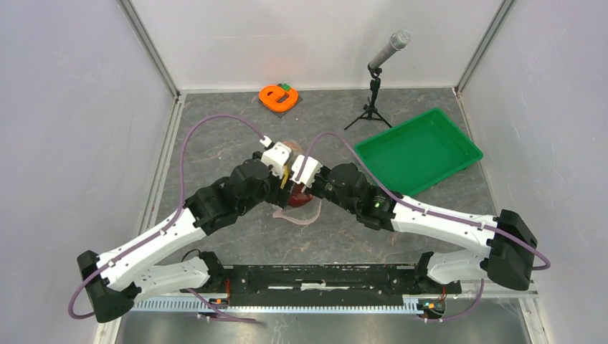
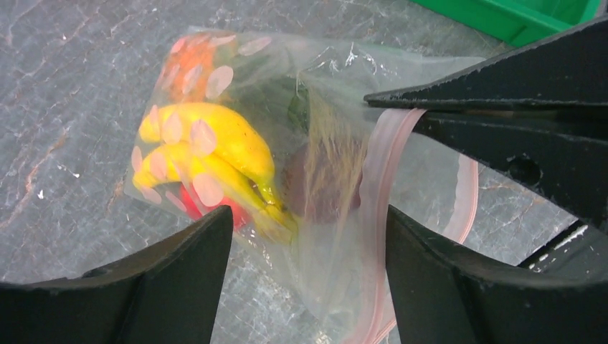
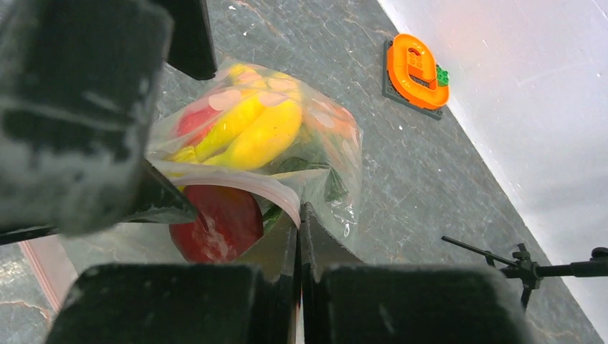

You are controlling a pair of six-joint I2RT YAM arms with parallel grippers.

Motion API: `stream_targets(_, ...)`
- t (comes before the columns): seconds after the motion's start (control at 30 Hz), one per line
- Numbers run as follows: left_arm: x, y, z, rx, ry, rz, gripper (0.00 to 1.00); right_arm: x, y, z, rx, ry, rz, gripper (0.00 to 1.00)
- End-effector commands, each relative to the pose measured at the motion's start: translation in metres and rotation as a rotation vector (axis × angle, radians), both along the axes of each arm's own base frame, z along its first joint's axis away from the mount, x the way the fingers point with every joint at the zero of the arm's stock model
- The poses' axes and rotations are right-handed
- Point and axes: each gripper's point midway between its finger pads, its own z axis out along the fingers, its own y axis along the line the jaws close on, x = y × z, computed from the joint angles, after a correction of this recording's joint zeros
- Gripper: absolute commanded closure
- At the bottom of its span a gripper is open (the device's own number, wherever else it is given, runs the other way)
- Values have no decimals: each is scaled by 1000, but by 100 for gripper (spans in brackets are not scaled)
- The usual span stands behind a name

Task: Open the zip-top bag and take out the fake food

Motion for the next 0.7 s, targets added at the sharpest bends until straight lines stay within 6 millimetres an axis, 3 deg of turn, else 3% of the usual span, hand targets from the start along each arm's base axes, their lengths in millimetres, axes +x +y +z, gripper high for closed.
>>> stream_targets(0.0,14,-8,15,-26,-97,-16,27,4,8,31,144,0,-13,99)
stream_targets(0.17,13,-14,16,-26,-74,-30,73,5,6,38,192,23,-25,98)
stream_targets(0.27,13,-15,25,-34,-72,-27,96,5,2,42,226,43,-35,93)
stream_targets(0.37,17,-13,34,1,-53,-1,98,0,-3,40,236,58,-33,85)
stream_targets(0.5,22,-13,41,51,-16,31,98,-7,-17,48,243,60,-42,55)
stream_targets(0.67,21,-27,36,2,105,90,98,-14,-44,53,271,67,-98,41)
